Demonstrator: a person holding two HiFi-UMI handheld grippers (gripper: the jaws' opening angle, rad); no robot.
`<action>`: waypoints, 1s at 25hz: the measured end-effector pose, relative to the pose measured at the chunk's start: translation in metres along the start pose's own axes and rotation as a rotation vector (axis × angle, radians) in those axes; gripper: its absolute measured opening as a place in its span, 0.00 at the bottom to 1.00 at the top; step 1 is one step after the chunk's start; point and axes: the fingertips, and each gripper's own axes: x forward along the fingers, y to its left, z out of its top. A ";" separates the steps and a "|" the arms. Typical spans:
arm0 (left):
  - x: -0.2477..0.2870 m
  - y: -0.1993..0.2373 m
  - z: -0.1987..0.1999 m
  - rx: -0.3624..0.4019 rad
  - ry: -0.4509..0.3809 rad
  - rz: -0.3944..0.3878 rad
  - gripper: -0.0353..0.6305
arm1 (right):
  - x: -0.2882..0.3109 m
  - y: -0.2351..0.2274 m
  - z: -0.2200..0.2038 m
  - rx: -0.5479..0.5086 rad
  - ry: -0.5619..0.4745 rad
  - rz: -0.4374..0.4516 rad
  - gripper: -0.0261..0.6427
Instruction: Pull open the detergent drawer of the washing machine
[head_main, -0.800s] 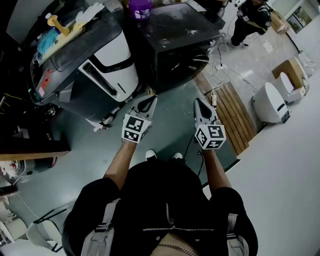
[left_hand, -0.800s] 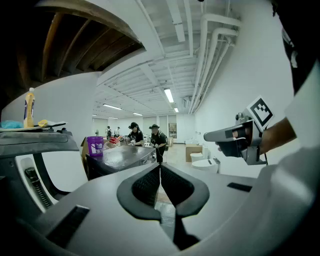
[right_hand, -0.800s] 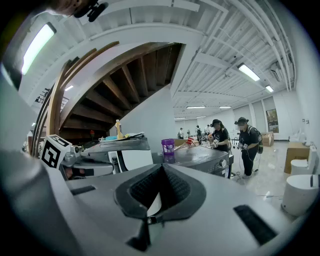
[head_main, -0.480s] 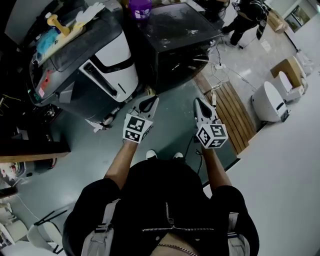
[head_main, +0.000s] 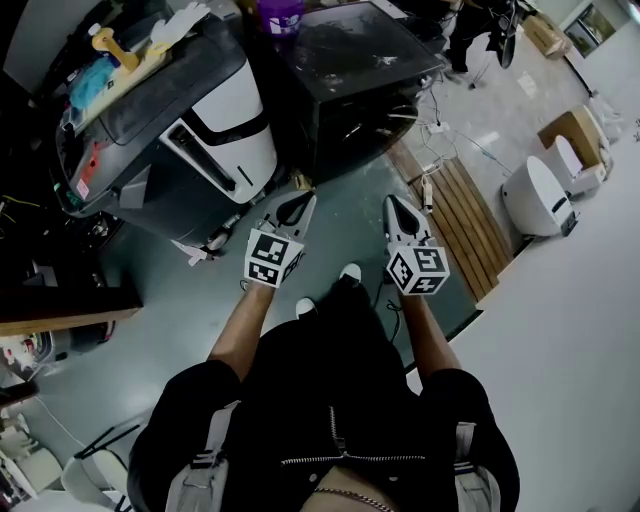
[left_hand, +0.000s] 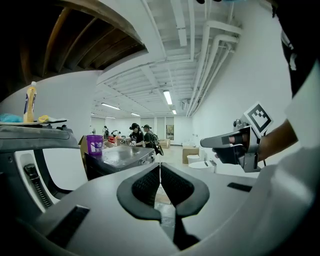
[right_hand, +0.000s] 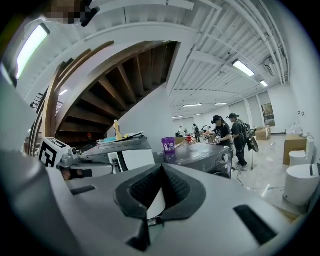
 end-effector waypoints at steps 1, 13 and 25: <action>0.001 0.002 0.000 -0.001 0.000 0.001 0.09 | 0.002 0.000 0.000 -0.006 0.003 -0.001 0.05; 0.066 0.031 -0.002 -0.018 0.021 -0.003 0.09 | 0.059 -0.044 0.004 0.014 0.017 0.020 0.05; 0.169 0.095 0.023 -0.026 0.039 0.050 0.09 | 0.178 -0.108 0.044 0.028 0.030 0.110 0.05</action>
